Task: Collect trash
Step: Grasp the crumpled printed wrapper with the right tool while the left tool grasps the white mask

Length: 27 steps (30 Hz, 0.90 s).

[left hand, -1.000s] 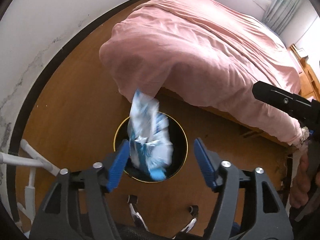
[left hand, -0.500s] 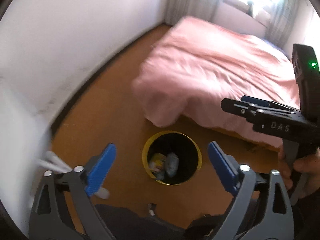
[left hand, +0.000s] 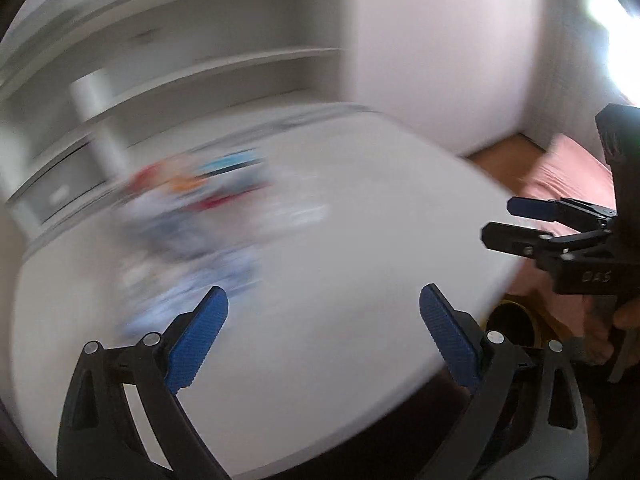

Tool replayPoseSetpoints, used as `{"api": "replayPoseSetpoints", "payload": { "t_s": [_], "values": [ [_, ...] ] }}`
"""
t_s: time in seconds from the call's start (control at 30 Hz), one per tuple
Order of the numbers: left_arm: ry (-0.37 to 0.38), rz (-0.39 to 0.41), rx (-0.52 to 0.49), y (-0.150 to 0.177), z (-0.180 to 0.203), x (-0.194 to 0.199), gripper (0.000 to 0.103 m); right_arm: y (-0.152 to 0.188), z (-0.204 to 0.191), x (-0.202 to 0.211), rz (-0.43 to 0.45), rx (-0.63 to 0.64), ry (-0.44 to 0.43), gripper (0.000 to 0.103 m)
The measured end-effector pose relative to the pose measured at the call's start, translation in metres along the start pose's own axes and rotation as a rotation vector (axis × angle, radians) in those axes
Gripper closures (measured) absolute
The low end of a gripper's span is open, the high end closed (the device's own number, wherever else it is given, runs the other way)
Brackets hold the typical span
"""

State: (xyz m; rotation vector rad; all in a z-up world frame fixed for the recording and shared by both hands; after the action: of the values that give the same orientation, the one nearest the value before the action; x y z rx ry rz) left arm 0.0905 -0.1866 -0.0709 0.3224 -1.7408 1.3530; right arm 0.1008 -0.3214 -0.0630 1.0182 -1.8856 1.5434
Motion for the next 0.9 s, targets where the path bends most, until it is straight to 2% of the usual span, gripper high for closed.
{"api": "replayPoseSetpoints", "payload": {
  "t_s": [0.13,0.23,0.33,0.43,0.6,0.63,0.67,0.73,0.9],
  "values": [
    [-0.105,0.008,0.134,0.035,-0.087,0.027,0.009,-0.018,-0.078,-0.042,-0.106,0.013,-0.186,0.022],
    [-0.143,0.003,0.236,0.058,-0.126,0.038,0.009,-0.023,-0.113,-0.072,-0.209,-0.048,-0.260,0.022],
    [-0.175,0.000,0.286,0.077,-0.151,0.046,0.009,-0.029,-0.127,-0.090,-0.268,-0.091,-0.250,0.022],
    [-0.176,-0.012,0.310,0.090,-0.170,0.048,0.009,-0.035,-0.134,-0.106,-0.308,-0.121,-0.214,0.022],
    [-0.168,-0.034,0.325,0.101,-0.178,0.044,0.009,-0.035,-0.140,-0.132,-0.359,-0.180,-0.163,0.022],
    [-0.164,-0.034,0.322,0.100,-0.178,0.043,0.009,-0.033,-0.139,-0.134,-0.364,-0.183,-0.156,0.027],
    [-0.160,-0.031,0.318,0.098,-0.179,0.040,0.009,-0.031,-0.137,-0.132,-0.359,-0.182,-0.157,0.041],
    [-0.152,-0.030,0.317,0.094,-0.181,0.036,0.009,-0.030,-0.134,-0.131,-0.355,-0.189,-0.172,0.059],
    [-0.101,-0.030,0.329,0.070,-0.180,0.020,0.009,-0.035,-0.118,-0.101,-0.276,-0.167,-0.184,0.062]
  ]
}}
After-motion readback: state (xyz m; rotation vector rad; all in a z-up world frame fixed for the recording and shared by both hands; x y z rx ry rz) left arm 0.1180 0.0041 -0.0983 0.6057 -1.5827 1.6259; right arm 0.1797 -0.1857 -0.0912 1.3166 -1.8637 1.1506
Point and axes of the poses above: each gripper's, at about its wrist camera, not at the fingertips, and x roughly against the way its jaws point, z to its right, y to its underside, the point moved 9 cm from there along -x, roughly the way its jaws point, and after that the axes turned 4 degrees about -z, right-handed, at the moved point
